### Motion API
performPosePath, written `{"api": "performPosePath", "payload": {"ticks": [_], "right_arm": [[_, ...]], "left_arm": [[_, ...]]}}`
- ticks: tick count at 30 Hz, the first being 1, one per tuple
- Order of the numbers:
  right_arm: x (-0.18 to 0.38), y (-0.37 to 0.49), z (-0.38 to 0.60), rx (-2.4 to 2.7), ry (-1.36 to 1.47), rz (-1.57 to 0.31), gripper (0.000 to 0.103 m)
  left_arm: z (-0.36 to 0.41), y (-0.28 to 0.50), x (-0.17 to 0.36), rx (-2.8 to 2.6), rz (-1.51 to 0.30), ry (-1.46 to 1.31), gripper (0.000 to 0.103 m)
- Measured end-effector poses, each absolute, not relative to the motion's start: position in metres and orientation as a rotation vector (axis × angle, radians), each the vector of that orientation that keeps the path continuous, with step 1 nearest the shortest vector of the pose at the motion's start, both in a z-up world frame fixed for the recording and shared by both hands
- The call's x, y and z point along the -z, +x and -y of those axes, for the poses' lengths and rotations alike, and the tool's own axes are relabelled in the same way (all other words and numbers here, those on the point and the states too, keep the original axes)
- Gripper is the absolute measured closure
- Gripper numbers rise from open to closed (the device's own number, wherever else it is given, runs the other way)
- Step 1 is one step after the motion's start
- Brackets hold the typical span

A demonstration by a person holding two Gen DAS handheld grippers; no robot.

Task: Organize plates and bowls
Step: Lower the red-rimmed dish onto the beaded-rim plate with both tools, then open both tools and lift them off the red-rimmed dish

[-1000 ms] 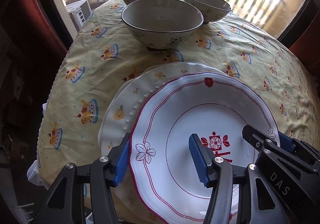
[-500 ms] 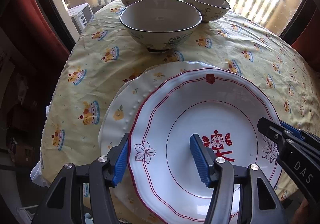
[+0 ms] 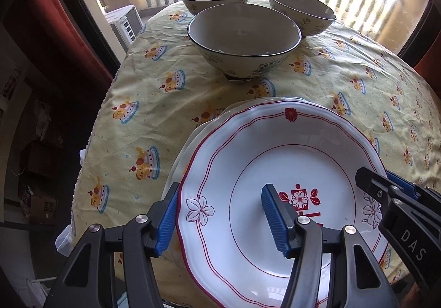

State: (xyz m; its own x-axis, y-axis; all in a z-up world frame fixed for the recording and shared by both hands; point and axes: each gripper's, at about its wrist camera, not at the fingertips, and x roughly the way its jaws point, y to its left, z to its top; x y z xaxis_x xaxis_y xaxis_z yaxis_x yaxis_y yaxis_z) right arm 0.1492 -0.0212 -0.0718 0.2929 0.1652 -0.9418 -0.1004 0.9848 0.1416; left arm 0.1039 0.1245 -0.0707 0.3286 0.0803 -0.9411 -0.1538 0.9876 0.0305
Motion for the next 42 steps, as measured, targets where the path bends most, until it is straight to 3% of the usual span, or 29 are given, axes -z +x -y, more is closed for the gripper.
{"api": "performPosePath", "payload": {"ticks": [7,19,25,33,42], "right_arm": [[0.072,0.145,0.016,-0.148,0.032,-1.221,0.075],[0.074,0.135,0.008,-0.101,-0.04,-1.192,0.073],[0.074,0.141,0.007,-0.113,-0.068,-1.211,0.066],[0.057,0.135,0.016,-0.065,-0.027,-1.191,0.036],[0.027,0.153,0.005,-0.109,-0.007,-1.13,0.035]], "left_arm": [[-0.124,0.102,0.072,-0.189,-1.188,-0.073,0.043],[-0.12,0.098,0.074,-0.145,-1.172,-0.048,0.032],[-0.129,0.099,0.072,-0.119,-1.178,-0.096,0.027],[-0.146,0.097,0.063,-0.064,-1.193,-0.134,0.016],[-0.149,0.119,0.031,-0.07,-1.136,-0.126,0.014]]}}
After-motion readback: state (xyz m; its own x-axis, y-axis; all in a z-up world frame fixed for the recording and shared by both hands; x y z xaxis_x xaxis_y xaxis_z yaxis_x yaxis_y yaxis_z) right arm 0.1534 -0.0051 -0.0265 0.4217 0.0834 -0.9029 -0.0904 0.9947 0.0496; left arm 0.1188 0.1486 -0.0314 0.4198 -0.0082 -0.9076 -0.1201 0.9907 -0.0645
